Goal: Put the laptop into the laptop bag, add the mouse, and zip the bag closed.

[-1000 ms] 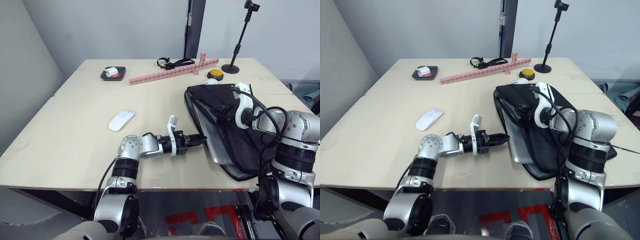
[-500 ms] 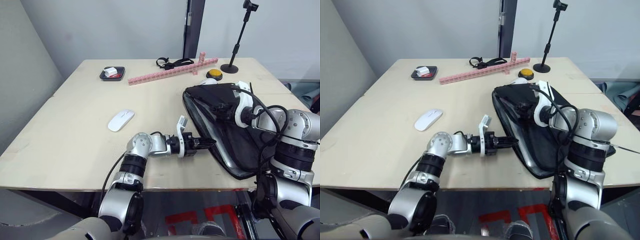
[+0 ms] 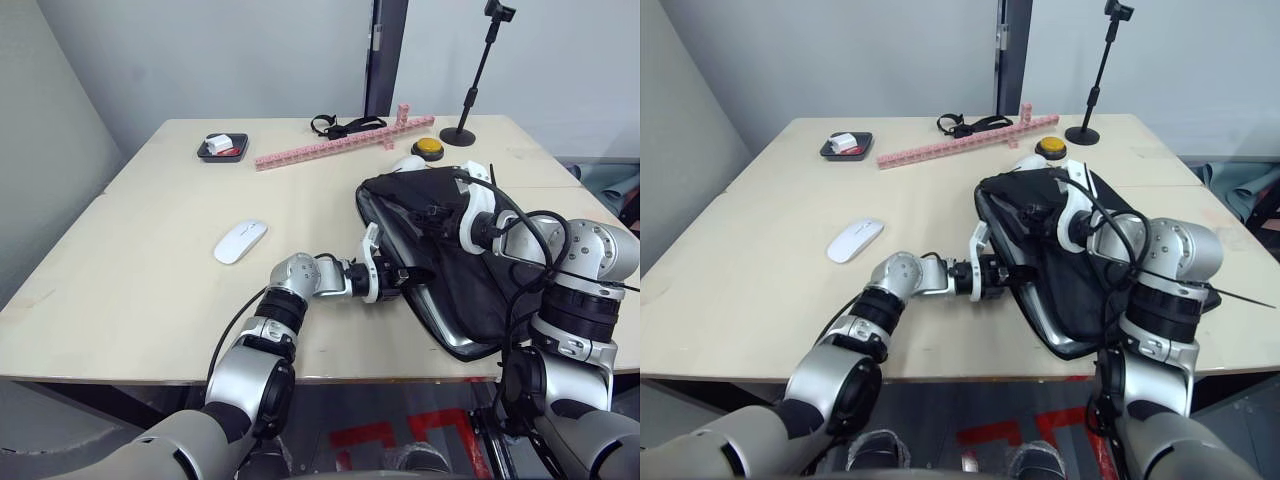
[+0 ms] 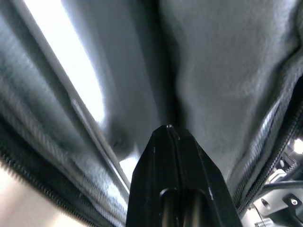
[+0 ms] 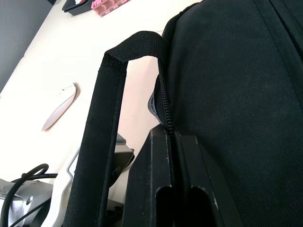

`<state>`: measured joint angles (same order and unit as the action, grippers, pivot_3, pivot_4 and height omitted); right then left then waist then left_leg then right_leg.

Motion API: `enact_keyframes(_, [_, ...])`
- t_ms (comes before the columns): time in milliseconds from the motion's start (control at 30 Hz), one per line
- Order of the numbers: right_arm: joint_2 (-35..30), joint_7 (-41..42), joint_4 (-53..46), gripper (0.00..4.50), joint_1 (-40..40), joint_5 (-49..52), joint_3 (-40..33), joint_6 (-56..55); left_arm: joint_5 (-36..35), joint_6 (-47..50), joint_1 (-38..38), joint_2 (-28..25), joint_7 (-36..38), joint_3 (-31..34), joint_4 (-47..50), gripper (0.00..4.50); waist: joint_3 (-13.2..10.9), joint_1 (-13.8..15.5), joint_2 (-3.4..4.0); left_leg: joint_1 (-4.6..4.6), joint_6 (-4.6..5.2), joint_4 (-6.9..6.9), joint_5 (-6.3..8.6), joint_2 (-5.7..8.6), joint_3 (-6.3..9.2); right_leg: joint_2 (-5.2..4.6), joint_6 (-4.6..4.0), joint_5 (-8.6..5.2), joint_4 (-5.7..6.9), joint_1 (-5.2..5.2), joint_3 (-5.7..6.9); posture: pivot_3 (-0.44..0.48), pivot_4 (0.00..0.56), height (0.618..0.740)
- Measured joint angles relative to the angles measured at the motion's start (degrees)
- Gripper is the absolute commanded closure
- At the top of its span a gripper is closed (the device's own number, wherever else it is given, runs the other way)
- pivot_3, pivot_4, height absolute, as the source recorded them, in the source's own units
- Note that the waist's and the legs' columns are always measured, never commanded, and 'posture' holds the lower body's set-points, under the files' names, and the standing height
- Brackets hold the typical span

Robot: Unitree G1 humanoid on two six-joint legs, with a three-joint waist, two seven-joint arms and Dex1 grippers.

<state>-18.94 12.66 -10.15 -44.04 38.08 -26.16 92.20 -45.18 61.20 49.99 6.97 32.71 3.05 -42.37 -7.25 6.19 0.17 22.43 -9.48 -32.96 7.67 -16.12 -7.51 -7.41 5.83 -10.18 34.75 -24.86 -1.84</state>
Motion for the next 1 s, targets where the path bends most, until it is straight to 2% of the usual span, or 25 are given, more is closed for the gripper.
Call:
enact_keyframes(200, [-0.21, -0.22, 0.05, 4.50, -0.54, 0.15, -0.07, 0.00, 0.54, 0.18, 0.40, -0.06, 1.90, -0.02, 0.18, 4.47, 0.00, 0.00, 0.00, 0.00, -0.03, 0.00, 0.02, 0.00, 0.00, 0.00, 0.00, 0.00, -0.01, 0.00, 0.00, 0.000, 0.150, 0.740])
enact_keyframes(300, [-0.24, -0.09, 0.30, 4.50, -0.62, 0.02, 0.01, -0.04, 0.57, 1.45, 0.21, -1.00, 2.97, -0.26, 5.13, 3.64, -0.01, -0.02, 0.00, 0.02, -0.09, 0.00, 0.06, 0.00, 0.00, 0.00, 0.00, 0.00, 0.00, -0.01, 0.00, 0.000, 0.150, 0.740])
enact_keyframes(367, [-0.33, 0.36, 0.58, 4.50, -0.69, -0.12, 0.24, -0.19, 0.35, 3.65, -0.56, -3.05, 3.55, -0.41, 10.56, 2.92, 0.00, -0.19, 0.01, -0.01, -0.15, 0.03, 0.09, 0.00, -0.01, 0.00, 0.00, 0.00, 0.00, 0.00, 0.00, 0.000, 0.150, 0.740])
enact_keyframes(467, [-1.02, 1.46, 0.78, 4.50, -0.55, -0.30, 1.33, -1.26, -0.18, 6.74, -4.02, -8.46, 3.58, 0.95, 17.91, 1.83, 0.00, -0.39, 0.04, -0.05, -0.22, 0.10, 0.11, 0.00, 0.00, 0.03, -0.01, -0.01, 0.01, 0.00, 0.00, 0.000, 0.150, 0.740])
enact_keyframes(500, [-1.40, 1.81, 0.81, 4.50, -0.40, -0.38, 1.86, -1.68, -0.19, 7.49, -5.01, -9.97, 3.21, 1.49, 19.57, 1.60, 0.00, -0.35, 0.04, -0.06, -0.23, 0.10, 0.11, 0.00, 0.00, 0.03, -0.01, -0.01, -0.01, 0.00, 0.01, 0.000, 0.150, 0.740])
enact_keyframes(633, [-3.69, 4.44, 1.36, 4.50, 0.93, -1.00, 6.28, -5.43, -2.53, 13.43, -11.79, -17.38, 0.40, 5.99, 32.95, 0.05, -0.01, -0.23, 0.06, -0.01, -0.28, 0.09, 0.14, -0.01, 0.03, 0.03, -0.02, -0.01, -0.07, 0.00, 0.04, 0.000, 0.150, 0.740])
enact_keyframes(733, [-4.79, 6.39, 2.53, 4.50, 1.88, -1.51, 9.19, -8.14, -4.94, 17.23, -16.04, -22.52, -1.26, 9.30, 42.60, 0.02, -0.02, -0.39, 0.07, -0.02, -0.40, 0.14, 0.22, -0.01, 0.02, 0.04, -0.06, -0.04, -0.06, -0.02, 0.06, 0.000, 0.150, 0.740])
enact_keyframes(867, [-9.61, 11.95, 3.08, 4.50, 3.41, -3.31, 16.64, -15.14, -7.93, 18.35, -21.75, -28.55, -4.44, 18.19, 52.57, 0.02, -0.03, -0.57, 0.09, -0.05, -0.54, 0.14, 0.30, -0.03, 0.03, 0.04, -0.07, -0.06, -0.06, -0.01, 0.09, 0.000, 0.150, 0.740])
enact_keyframes(1000, [-14.62, 18.58, 3.11, 4.50, 5.22, -7.06, 25.76, -24.40, -8.31, 12.51, -28.42, -39.92, -2.26, 26.05, 58.62, 0.02, -0.03, -0.83, 0.09, -0.07, -0.56, 0.24, 0.31, -0.05, 0.03, 0.05, 0.00, -0.15, -0.08, -0.03, 0.12, 0.000, 0.150, 0.740])
